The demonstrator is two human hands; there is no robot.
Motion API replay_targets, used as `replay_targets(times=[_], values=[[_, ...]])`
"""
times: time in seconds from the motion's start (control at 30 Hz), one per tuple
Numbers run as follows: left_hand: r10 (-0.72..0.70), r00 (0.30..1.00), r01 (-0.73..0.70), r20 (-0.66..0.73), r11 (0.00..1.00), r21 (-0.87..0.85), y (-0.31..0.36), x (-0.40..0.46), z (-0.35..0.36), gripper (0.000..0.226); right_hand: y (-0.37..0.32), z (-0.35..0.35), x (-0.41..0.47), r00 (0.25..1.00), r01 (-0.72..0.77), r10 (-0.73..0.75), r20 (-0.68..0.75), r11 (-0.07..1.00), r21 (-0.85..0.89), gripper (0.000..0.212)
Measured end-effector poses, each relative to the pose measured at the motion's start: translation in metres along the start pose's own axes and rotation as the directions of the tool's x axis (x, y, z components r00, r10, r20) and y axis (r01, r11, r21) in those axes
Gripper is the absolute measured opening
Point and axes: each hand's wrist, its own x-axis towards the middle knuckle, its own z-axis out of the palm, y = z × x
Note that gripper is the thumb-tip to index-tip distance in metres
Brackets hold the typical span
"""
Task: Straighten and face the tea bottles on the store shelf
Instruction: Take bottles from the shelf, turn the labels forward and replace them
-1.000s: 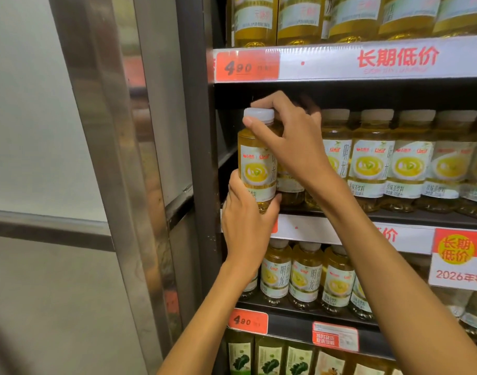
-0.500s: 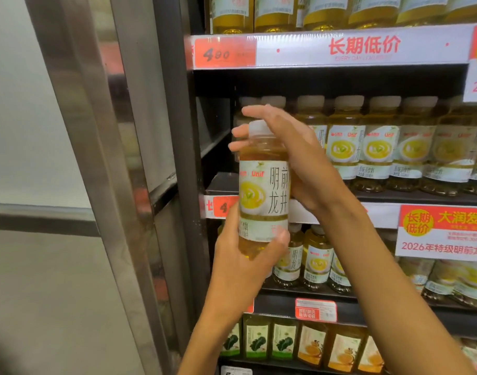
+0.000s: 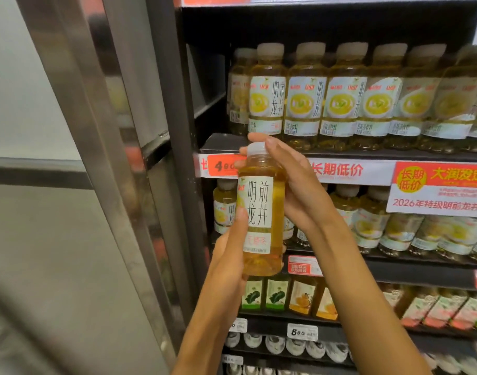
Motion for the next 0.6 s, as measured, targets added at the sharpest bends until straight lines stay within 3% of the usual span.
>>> replay_targets(times=[0.1,0.23,0.47,0.6], values=[[-0.044,0.992,0.062,0.122,0.986,-0.155,-0.003,-0.001,-0.003,0.077,0.003,-0.001,-0.001,0.998,-0.065,0.063,0.023,0.995,0.071,0.028],[-0.053,0.974,0.110,0.221,0.960,-0.258,-0.005,-0.001,-0.005,0.071,0.005,-0.003,-0.004,0.998,-0.068,0.068,0.012,0.998,0.001,0.022],[0.042,0.999,-0.045,0.029,0.991,0.126,-0.008,0.002,-0.009,0.063,-0.009,0.004,-0.011,0.991,0.101,-0.118,-0.055,0.964,-0.244,0.015],[0.047,0.998,-0.041,-0.044,0.991,0.128,-0.008,0.003,-0.002,0.070,-0.011,0.007,-0.011,0.992,0.094,-0.110,-0.058,0.967,-0.237,0.018]])
